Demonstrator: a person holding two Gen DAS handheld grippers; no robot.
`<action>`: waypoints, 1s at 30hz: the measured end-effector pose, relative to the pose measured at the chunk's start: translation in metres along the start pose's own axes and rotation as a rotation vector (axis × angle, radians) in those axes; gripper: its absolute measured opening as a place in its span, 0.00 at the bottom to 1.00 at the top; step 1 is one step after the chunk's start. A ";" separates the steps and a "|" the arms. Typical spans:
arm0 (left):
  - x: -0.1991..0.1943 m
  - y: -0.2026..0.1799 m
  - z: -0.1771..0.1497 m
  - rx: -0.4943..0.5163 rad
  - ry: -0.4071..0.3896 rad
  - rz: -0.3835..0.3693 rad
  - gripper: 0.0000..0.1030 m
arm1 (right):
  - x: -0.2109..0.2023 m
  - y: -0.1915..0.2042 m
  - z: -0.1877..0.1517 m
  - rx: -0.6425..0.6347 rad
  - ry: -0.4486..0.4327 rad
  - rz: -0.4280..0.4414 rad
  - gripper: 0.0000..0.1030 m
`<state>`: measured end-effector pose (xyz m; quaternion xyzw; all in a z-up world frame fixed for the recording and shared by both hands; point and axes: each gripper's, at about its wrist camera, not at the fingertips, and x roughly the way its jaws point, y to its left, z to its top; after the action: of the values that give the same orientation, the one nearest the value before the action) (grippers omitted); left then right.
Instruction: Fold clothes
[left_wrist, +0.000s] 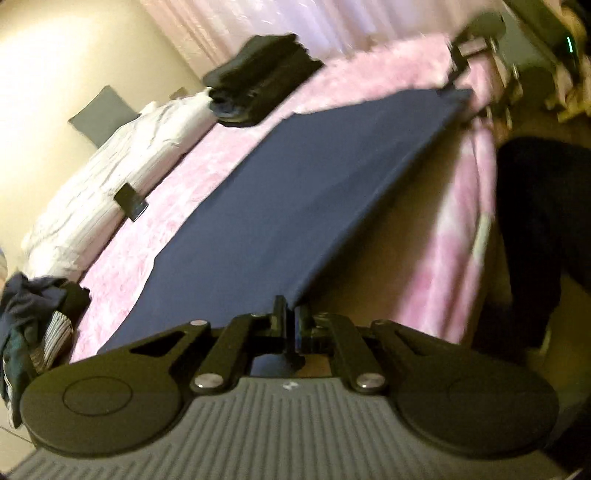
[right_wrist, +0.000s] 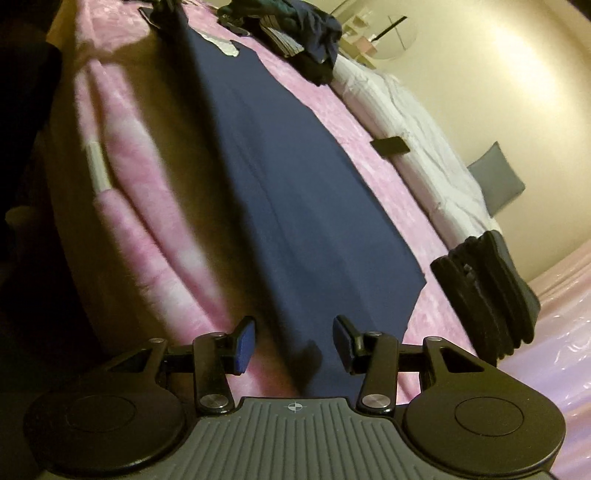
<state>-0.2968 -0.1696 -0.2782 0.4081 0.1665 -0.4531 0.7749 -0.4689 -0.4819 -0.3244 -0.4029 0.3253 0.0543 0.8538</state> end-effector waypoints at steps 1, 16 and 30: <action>-0.002 0.002 0.001 0.002 -0.002 -0.002 0.03 | 0.005 0.002 -0.002 -0.029 0.016 -0.025 0.00; 0.008 -0.039 -0.036 0.129 0.102 -0.027 0.01 | -0.018 0.007 -0.047 -0.025 0.096 -0.141 0.00; 0.004 -0.040 -0.034 0.119 0.090 -0.026 0.05 | -0.013 0.012 -0.057 -0.053 0.134 -0.142 0.00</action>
<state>-0.3243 -0.1557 -0.3209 0.4713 0.1795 -0.4534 0.7350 -0.5124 -0.5133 -0.3510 -0.4500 0.3506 -0.0250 0.8209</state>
